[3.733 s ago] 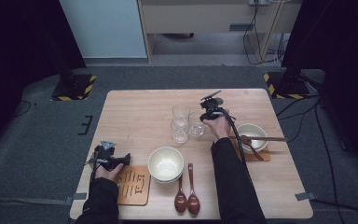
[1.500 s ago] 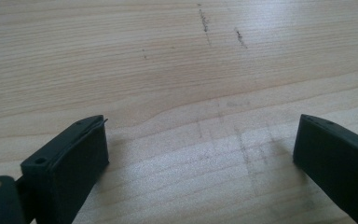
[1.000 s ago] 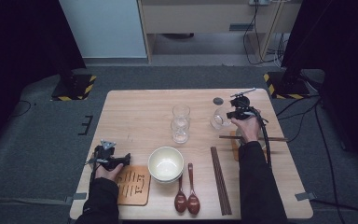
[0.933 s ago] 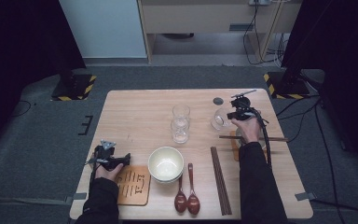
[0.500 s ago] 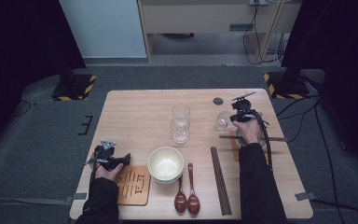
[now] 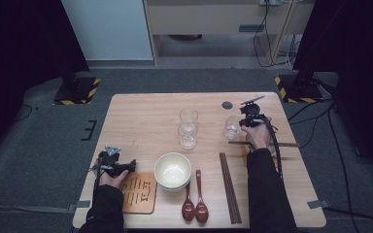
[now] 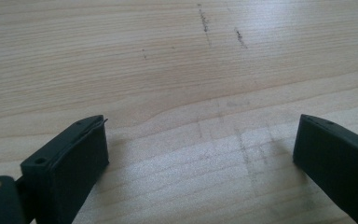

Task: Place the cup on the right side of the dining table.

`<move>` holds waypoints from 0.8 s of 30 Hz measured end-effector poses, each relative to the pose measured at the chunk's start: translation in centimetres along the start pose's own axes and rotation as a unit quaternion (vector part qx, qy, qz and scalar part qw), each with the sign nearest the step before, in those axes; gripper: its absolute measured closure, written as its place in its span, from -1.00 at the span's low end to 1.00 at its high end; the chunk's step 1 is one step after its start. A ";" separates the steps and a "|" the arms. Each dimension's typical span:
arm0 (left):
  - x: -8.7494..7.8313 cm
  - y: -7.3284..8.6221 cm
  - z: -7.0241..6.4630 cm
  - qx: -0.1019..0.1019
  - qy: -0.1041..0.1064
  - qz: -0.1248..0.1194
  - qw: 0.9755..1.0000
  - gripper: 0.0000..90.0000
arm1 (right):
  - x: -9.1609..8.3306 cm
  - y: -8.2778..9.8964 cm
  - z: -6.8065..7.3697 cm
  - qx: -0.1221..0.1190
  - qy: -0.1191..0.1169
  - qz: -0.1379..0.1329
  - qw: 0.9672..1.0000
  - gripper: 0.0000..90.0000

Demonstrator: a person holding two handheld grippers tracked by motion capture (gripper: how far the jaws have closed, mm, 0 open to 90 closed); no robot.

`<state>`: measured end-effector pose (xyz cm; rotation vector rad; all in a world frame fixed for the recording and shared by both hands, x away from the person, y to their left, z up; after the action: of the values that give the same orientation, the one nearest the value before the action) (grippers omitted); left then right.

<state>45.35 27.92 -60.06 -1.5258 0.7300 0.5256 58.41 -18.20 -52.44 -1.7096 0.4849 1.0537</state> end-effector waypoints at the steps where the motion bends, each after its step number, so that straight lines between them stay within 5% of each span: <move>1: 0.0 0.0 0.0 0.000 0.000 0.000 1.000 -0.95 | 0.1 -0.1 0.0 0.003 0.000 -0.002 1.000 0.89; 24: 0.0 0.0 0.0 0.000 0.000 0.000 1.000 -0.95 | 0.7 -0.7 -0.4 0.014 0.010 -0.008 1.000 0.87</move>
<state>45.35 27.92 -60.06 -1.5260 0.7297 0.5256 59.47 -18.14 -52.61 -1.6978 0.4959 1.0138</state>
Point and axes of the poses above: each handheld gripper's, and its own axes: x roughly forward along the jaws, y roughly out of its underside, z roughly to its left, the point moved 9 cm from there along x, roughly forward along the jaws, and after that the axes turned 8 degrees about -x, right-handed, at the moved point
